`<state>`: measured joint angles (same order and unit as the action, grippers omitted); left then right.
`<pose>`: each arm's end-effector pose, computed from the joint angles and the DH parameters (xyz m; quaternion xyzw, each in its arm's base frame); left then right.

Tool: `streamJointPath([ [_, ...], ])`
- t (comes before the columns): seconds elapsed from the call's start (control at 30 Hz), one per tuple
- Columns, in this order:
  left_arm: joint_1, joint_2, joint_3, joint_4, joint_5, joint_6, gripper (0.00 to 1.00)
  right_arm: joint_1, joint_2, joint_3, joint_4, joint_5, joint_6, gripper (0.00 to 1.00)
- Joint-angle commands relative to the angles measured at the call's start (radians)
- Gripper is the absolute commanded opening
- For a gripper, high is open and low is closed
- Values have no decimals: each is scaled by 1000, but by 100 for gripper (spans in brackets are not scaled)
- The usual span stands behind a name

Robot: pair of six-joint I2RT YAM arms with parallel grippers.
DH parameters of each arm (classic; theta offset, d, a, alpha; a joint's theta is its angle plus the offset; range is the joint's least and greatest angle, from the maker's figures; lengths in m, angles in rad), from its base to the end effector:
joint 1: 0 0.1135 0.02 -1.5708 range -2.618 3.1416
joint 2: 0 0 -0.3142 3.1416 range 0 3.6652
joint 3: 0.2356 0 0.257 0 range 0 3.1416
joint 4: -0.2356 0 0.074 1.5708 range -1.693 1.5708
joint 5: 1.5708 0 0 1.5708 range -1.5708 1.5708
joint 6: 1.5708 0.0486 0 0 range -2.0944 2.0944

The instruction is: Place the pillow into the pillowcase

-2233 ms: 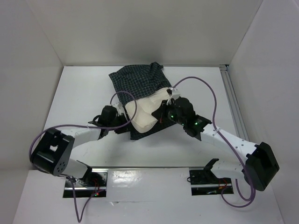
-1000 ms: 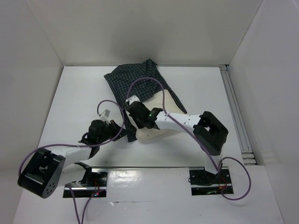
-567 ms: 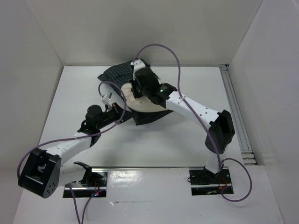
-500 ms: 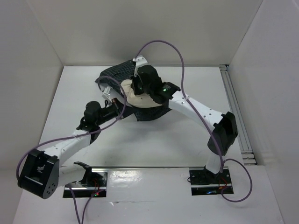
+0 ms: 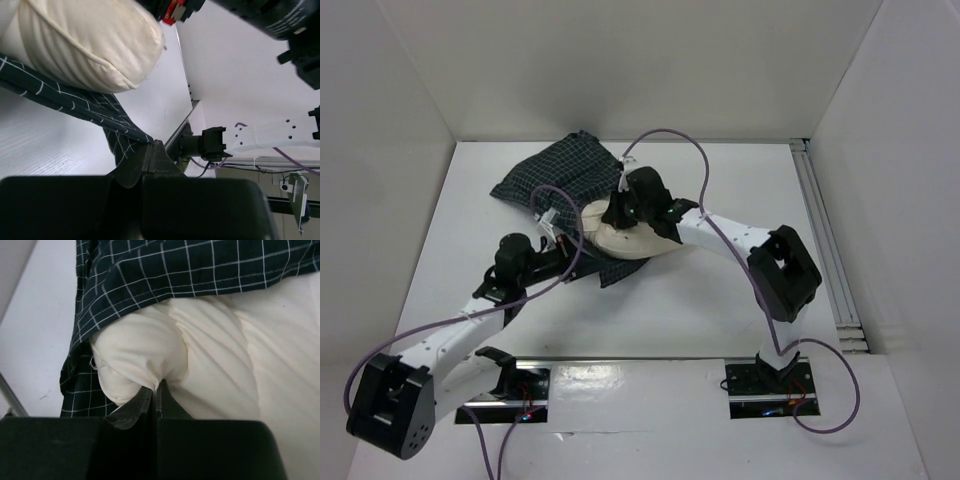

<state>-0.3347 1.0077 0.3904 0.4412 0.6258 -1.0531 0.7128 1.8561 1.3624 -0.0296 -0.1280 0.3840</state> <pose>0.1818 -0.0934 0.2636 -0.0713 0.7523 -0.5722 0.3188 0.3460 0.3073 0.2883 -0.1730 0.8473 0.3075 0.3970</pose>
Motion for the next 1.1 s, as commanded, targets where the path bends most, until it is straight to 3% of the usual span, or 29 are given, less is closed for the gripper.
streamJointPath([
  [0.0, -15, -136, 206, -105, 189, 112, 13, -32, -96, -68, 73, 48, -17, 0],
  [0.07, 0, -150, 283, -281, 163, 212, 20, -6, -171, -155, 73, 48, -26, 0],
  [0.1, 16, -150, 319, -329, 163, 243, 30, -6, -198, -183, 73, 48, -27, 0],
  [0.13, 25, -159, 390, -375, 135, 299, 50, 17, -222, -244, 73, 48, -27, 0],
  [0.23, 48, -149, 512, -521, 80, 396, 72, 91, -322, -342, 83, 92, -17, 0],
  [0.37, 69, -104, 582, -625, -12, 469, 72, 201, -376, -446, 59, 148, 10, 0],
  [0.43, 69, -77, 582, -647, -75, 469, 66, 232, -387, -447, 73, 148, 10, 0],
  [0.47, 69, -34, 582, -647, -110, 469, 66, 256, -387, -431, 73, 148, -2, 21],
  [0.53, 69, 17, 591, -647, -133, 450, 63, 266, -415, -393, 18, 191, -25, 73],
  [0.6, 69, 93, 622, -693, -184, 439, 61, 275, -486, -346, -41, 288, -60, 99],
  [0.67, 69, 130, 660, -728, -231, 439, 60, 243, -537, -320, -70, 417, -83, 100],
  [0.83, 39, 203, 694, -783, -285, 450, 56, -11, -464, -226, -246, 455, -65, 94],
  [0.97, -18, 249, 716, -844, -396, 450, 56, -188, -341, -186, -259, 335, -31, 99],
  [1.07, -50, 259, 716, -854, -422, 450, 59, -286, -273, -197, -202, 204, -13, 96],
])
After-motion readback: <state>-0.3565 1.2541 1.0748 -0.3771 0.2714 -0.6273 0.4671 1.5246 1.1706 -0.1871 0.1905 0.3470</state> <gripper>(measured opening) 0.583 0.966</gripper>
